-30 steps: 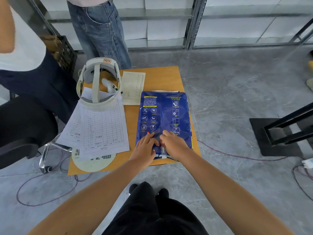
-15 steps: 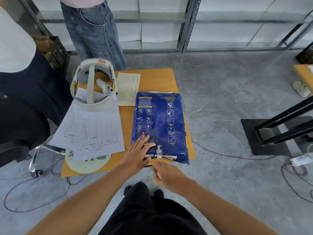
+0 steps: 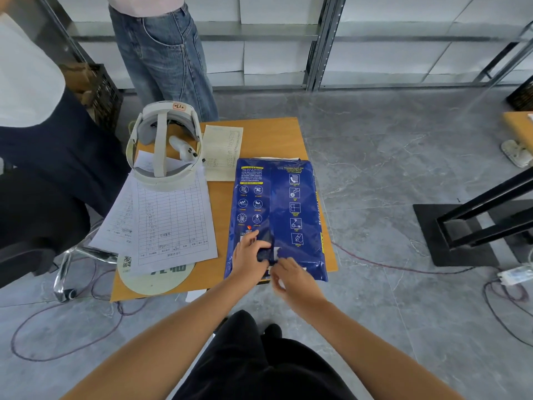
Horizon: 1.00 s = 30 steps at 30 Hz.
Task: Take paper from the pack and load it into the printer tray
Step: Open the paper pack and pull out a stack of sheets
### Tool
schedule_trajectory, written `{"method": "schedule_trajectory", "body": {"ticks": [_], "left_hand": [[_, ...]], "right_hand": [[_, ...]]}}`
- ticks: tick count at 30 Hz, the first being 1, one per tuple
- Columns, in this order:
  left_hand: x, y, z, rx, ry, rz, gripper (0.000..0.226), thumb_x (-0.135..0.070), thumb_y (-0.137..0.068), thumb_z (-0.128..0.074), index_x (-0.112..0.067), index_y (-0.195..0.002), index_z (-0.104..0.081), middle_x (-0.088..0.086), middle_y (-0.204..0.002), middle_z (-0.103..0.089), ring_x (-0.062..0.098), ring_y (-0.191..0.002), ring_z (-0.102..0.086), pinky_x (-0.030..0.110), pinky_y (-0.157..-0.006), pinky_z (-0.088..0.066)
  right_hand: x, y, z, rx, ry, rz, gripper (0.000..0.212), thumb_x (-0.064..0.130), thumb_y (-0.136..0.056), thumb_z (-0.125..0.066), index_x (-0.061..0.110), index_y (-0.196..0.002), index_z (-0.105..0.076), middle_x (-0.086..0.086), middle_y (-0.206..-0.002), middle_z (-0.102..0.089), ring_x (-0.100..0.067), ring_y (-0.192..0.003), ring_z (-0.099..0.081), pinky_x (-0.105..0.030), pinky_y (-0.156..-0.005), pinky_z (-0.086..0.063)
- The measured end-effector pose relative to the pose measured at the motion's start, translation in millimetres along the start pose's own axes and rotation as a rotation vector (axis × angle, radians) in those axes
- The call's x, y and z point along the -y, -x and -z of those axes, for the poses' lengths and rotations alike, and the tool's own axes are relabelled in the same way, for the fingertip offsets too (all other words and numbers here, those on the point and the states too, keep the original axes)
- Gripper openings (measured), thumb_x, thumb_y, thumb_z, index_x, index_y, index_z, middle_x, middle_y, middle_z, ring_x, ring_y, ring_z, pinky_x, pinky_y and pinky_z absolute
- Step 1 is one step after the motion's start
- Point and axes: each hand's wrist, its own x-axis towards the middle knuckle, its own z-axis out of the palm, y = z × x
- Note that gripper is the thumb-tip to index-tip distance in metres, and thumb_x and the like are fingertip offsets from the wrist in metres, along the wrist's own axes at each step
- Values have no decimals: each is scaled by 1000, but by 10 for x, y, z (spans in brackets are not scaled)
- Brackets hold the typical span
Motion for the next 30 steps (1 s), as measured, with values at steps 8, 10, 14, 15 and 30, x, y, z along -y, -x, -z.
{"method": "schedule_trajectory", "body": {"ticks": [8, 10, 14, 15, 30], "left_hand": [[-219, -25, -11, -34, 41, -38, 54, 13, -80, -50, -22, -120, -60, 0, -141, -40, 25, -133, -30, 43, -113, -28], [-300, -39, 3, -11, 44, -125, 63, 15, -78, -50, -28, -123, -60, -2, -141, -40, 23, -135, -30, 43, -113, -26], [-501, -106, 29, 57, -88, -328, 76, 7, -79, -48, -48, -133, -47, -7, -148, -34, 18, -140, -23, 42, -116, -17], [-528, -120, 26, 85, -183, -396, 78, 4, -81, -48, -48, -137, -40, -7, -152, -31, 18, -143, -19, 42, -116, -15], [-426, -117, -150, 191, -726, -403, 86, -42, -85, -56, -10, -150, -10, 9, -158, -12, 26, -148, -6, 46, -120, -3]], "right_hand": [[-58, 288, -134, 42, 22, -16, 37, 30, -91, -37, 6, -82, -63, -2, -92, -54, -18, -79, -57, -30, -60, -49], [-16, 297, -158, -27, -19, -23, 35, 30, -90, -36, 8, -79, -61, -2, -84, -57, -19, -66, -58, -28, -48, -44], [21, 190, 40, -147, -133, -215, 17, 24, -90, -41, 10, -92, -51, -4, -85, -55, -20, -60, -47, -26, -48, -34], [18, 147, 95, -118, -155, -294, 11, 21, -89, -45, 12, -94, -46, -5, -87, -56, -23, -62, -48, -29, -49, -35], [-506, -83, 403, -102, 226, -579, 35, 11, -83, -56, 11, -117, -51, -8, -119, -53, -26, -113, -50, -33, -94, -43]]}}
